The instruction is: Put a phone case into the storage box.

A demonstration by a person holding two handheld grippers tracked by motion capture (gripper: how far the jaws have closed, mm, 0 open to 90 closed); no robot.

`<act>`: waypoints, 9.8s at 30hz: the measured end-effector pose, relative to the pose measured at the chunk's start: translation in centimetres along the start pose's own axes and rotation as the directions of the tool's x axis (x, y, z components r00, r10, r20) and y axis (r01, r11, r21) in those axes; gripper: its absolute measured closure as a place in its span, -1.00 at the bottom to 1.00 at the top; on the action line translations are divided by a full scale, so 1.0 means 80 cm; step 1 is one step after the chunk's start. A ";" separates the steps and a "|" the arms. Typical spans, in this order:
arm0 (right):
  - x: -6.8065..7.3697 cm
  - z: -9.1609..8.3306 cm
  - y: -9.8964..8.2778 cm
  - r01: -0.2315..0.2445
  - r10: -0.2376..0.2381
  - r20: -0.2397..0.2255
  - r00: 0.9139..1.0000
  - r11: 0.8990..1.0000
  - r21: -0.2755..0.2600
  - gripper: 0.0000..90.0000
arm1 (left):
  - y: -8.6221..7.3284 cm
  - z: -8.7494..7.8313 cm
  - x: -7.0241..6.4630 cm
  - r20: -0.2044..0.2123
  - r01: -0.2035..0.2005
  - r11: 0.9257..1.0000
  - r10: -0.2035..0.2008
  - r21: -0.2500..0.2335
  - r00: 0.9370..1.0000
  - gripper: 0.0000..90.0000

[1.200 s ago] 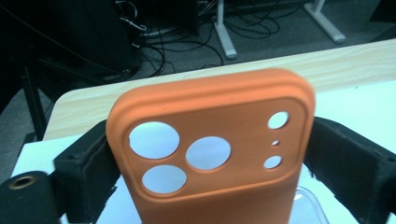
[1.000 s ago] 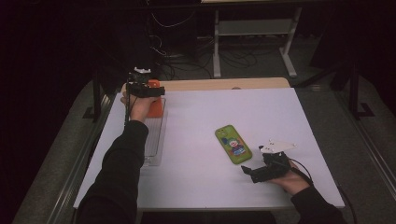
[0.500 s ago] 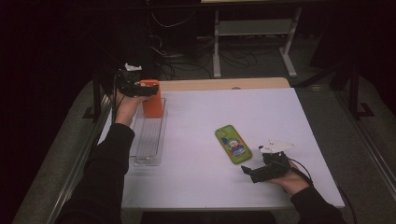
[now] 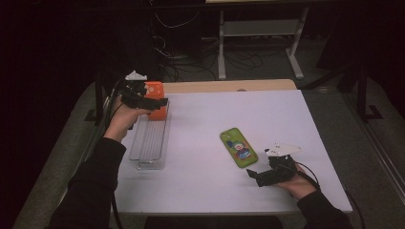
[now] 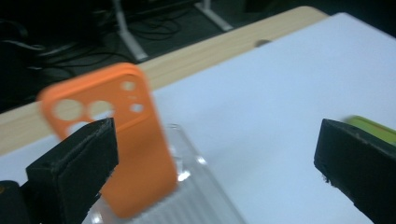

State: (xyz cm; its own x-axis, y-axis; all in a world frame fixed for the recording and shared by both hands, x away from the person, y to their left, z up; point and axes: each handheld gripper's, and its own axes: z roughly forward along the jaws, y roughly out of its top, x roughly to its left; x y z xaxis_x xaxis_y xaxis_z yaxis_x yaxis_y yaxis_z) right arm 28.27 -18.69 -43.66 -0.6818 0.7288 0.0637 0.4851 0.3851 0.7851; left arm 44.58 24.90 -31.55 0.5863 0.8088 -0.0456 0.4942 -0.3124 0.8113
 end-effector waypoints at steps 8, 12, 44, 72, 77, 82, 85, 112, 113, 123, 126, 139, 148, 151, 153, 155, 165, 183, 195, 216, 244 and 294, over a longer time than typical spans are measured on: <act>0.001 0.000 0.000 0.004 -0.004 0.003 1.000 1.000 -0.002 -1.00 | -0.012 -0.007 -0.036 0.128 -0.070 0.997 0.068 0.015 0.989 -1.00; 0.000 0.000 0.000 0.003 -0.003 0.001 1.000 1.000 0.000 -1.00 | -0.019 -0.008 -0.055 0.169 -0.088 0.996 0.086 0.007 0.982 -1.00; 0.001 -0.004 0.000 0.012 -0.012 0.011 1.000 1.000 0.005 -1.00 | -0.113 0.010 -0.185 0.318 -0.240 0.970 0.215 0.041 0.923 -1.00; -0.003 -0.001 0.071 -0.056 0.060 0.077 0.995 0.997 -0.053 -1.00 | -0.150 0.017 -0.197 0.346 -0.215 0.977 0.200 0.006 0.917 -1.00; -0.008 0.001 0.090 -0.066 0.071 0.084 0.994 0.996 -0.056 -1.00 | -0.149 0.017 -0.196 0.353 -0.217 0.976 0.201 0.007 0.914 -1.00; -0.012 0.007 0.105 -0.070 0.074 0.081 0.994 0.996 -0.054 -1.00 | -0.148 0.017 -0.195 0.352 -0.228 0.973 0.208 0.018 0.913 -1.00; -0.014 0.013 0.114 -0.075 0.078 0.081 0.994 0.996 -0.044 -1.00 | -0.148 0.017 -0.194 0.356 -0.222 0.975 0.203 0.012 0.912 -1.00; -0.013 0.051 0.132 -0.112 0.106 0.121 0.987 0.993 0.045 -1.00 | -0.148 0.017 -0.194 0.359 -0.221 0.975 0.200 0.017 0.912 -1.00; -0.013 0.053 0.132 -0.110 0.104 0.127 0.986 0.993 0.048 -1.00 | -0.148 0.017 -0.194 0.359 -0.220 0.975 0.200 0.017 0.912 -1.00; -0.012 0.067 0.119 -0.126 0.111 0.138 0.984 0.986 0.107 -1.00 | -0.149 0.017 -0.195 0.359 -0.206 0.978 0.185 0.021 0.915 -1.00; -0.011 0.071 0.114 -0.134 0.116 0.139 0.984 0.983 0.126 -1.00 | -0.149 0.017 -0.195 0.360 -0.205 0.978 0.184 0.022 0.915 -1.00; -0.010 0.085 0.099 -0.138 0.108 0.153 0.982 0.970 0.199 -1.00 | -0.149 0.017 -0.195 0.359 -0.207 0.978 0.185 0.022 0.915 -1.00; -0.005 0.095 0.088 -0.138 0.097 0.161 0.982 0.952 0.272 -1.00 | -0.148 0.017 -0.195 0.358 -0.208 0.978 0.185 0.026 0.915 -1.00; -0.002 0.099 0.084 -0.138 0.093 0.163 0.982 0.945 0.297 -1.00 | -0.148 0.018 -0.195 0.358 -0.214 0.977 0.192 0.022 0.914 -1.00; -0.002 0.101 0.082 -0.123 0.073 0.166 0.983 0.942 0.311 -1.00 | -0.148 0.018 -0.195 0.358 -0.218 0.976 0.198 0.018 0.912 -1.00; -0.001 0.103 0.081 -0.130 0.078 0.165 0.983 0.936 0.327 -1.00 | -0.148 0.018 -0.194 0.358 -0.221 0.975 0.199 0.019 0.912 -1.00; 0.002 0.110 0.077 -0.123 0.064 0.166 0.984 0.917 0.379 -1.00 | -0.148 0.018 -0.195 0.359 -0.219 0.976 0.197 0.021 0.912 -1.00; 0.003 0.108 0.079 -0.174 0.110 0.182 0.977 0.903 0.392 -0.85 | -0.148 0.018 -0.195 0.357 -0.216 0.976 0.194 0.021 0.914 -1.00; 0.001 0.105 0.081 -0.187 0.117 0.195 0.974 0.901 0.391 -0.69 | -0.149 0.018 -0.197 0.355 -0.201 0.979 0.179 0.027 0.918 -1.00; -0.016 0.083 0.092 -0.111 0.088 0.078 0.993 0.920 0.375 -0.66 | -0.139 0.017 -0.195 0.355 -0.239 0.970 0.210 0.038 0.911 -1.00; -0.001 0.066 0.120 0.453 -0.355 -0.346 0.868 0.853 0.260 -0.66 | -0.069 -0.002 -0.153 0.485 -0.471 0.882 0.422 -0.023 0.766 -1.00; 0.050 0.068 0.167 0.621 -0.468 -0.518 0.716 0.766 0.165 -0.67 | -0.070 0.042 -0.190 0.645 -0.659 0.752 0.496 0.016 0.581 -0.71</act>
State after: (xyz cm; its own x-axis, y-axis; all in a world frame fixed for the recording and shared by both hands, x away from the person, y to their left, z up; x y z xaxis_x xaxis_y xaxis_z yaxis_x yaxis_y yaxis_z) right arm 34.99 -7.53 -36.23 -0.9988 0.0479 -0.0029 0.0388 0.8410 0.5397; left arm 35.04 12.65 -37.39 1.0000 -0.0062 -0.0006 -0.0045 -0.7759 0.6308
